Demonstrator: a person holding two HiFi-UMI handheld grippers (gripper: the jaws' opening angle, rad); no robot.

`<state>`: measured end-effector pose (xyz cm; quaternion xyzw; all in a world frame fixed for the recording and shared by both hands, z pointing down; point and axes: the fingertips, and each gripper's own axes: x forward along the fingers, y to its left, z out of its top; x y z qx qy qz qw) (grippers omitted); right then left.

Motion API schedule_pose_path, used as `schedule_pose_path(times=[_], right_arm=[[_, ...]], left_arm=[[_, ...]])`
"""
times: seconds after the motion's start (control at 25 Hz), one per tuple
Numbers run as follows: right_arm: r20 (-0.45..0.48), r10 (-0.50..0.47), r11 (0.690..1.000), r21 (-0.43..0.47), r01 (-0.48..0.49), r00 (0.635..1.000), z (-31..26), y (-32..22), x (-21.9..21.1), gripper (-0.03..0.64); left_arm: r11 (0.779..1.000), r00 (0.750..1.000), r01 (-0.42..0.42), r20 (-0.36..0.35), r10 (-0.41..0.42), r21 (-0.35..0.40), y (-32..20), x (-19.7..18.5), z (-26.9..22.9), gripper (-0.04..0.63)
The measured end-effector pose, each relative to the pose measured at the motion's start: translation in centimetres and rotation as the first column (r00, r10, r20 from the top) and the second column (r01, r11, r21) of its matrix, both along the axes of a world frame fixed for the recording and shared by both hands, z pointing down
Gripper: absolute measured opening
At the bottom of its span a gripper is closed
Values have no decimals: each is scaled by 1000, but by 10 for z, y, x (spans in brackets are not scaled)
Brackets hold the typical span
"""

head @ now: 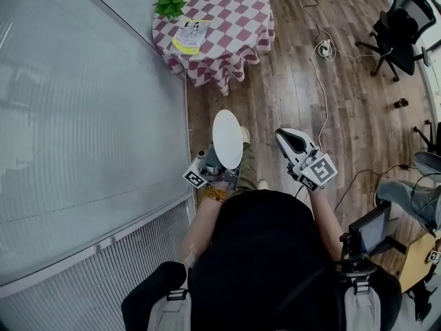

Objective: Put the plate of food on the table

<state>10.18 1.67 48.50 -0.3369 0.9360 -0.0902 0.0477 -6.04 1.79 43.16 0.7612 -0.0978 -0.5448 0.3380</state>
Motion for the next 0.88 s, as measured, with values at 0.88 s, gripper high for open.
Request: schedule_pose_path(times=[0.88], right_arm=[[-111,-114,991,-89,104,987,-13,-277,-99,13]], left_arm=[[997,998,-13,59,9,70,-259,-99,-1,290]])
